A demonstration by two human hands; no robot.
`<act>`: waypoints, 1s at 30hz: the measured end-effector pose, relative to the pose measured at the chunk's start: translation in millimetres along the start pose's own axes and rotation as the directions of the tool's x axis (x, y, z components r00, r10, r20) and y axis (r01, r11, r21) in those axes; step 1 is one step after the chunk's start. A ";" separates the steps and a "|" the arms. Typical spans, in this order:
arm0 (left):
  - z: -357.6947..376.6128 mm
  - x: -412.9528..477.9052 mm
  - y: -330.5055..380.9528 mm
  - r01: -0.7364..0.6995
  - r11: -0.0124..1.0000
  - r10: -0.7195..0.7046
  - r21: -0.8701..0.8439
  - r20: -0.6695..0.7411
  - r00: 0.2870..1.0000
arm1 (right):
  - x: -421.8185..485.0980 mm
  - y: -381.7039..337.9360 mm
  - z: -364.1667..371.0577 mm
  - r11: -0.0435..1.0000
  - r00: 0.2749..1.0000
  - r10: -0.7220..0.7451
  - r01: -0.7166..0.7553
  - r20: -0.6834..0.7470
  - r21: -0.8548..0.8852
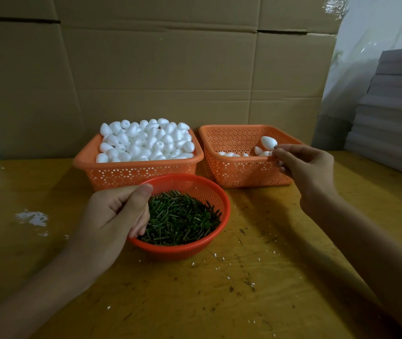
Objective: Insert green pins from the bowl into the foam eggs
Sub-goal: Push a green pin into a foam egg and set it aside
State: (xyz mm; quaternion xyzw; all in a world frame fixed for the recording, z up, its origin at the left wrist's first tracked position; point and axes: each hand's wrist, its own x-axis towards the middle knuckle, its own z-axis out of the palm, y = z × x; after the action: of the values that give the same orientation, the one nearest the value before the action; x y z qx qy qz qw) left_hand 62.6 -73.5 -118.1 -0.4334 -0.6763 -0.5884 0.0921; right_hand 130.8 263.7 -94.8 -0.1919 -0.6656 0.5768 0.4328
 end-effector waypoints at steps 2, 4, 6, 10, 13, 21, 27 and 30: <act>0.2 -0.4 0.1 -0.001 1.000 0.001 -0.001 0.002 1.000 | 0.4 0.8 0.4 1.000 1.000 -0.010 0.011 0.012 -0.006; 0.3 -0.6 0.1 -0.002 1.000 0.002 0.000 0.004 1.000 | 1.5 1.2 0.3 1.000 0.999 -0.017 0.017 0.030 -0.013; 0.4 -0.3 0.1 -0.006 1.000 0.006 0.005 0.008 1.000 | 1.8 1.6 0.3 0.996 0.996 -0.038 0.044 0.080 -0.071; 0.9 -0.5 2.2 -0.016 1.000 0.016 0.012 0.016 1.000 | -2.4 0.5 6.4 0.900 0.968 -0.186 0.237 0.170 -0.366; 1.0 -0.7 3.2 -0.012 1.000 0.011 0.011 0.026 1.000 | -14.2 -6.6 15.8 0.729 0.908 -0.370 0.416 0.199 -0.543; 1.6 -0.6 3.0 -0.007 0.999 0.005 0.038 0.044 0.999 | -107.3 -36.1 63.5 0.444 0.375 -0.238 0.862 0.896 -0.243; -1.9 0.1 -0.2 -0.007 0.998 0.005 0.055 0.038 0.999 | -123.5 -40.2 68.1 0.307 0.298 -0.066 0.914 0.952 -0.265; -1.3 -0.6 0.0 0.006 0.999 -0.008 0.046 0.044 0.999 | -123.7 -38.8 67.4 0.323 0.299 -0.089 0.911 0.950 -0.256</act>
State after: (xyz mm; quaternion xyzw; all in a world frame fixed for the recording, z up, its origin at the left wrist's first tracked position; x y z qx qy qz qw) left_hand 62.4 -75.0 -118.1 -0.4417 -0.6931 -0.5634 0.0848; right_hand 154.8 119.6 -99.8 0.1913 -0.9748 0.0167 0.1132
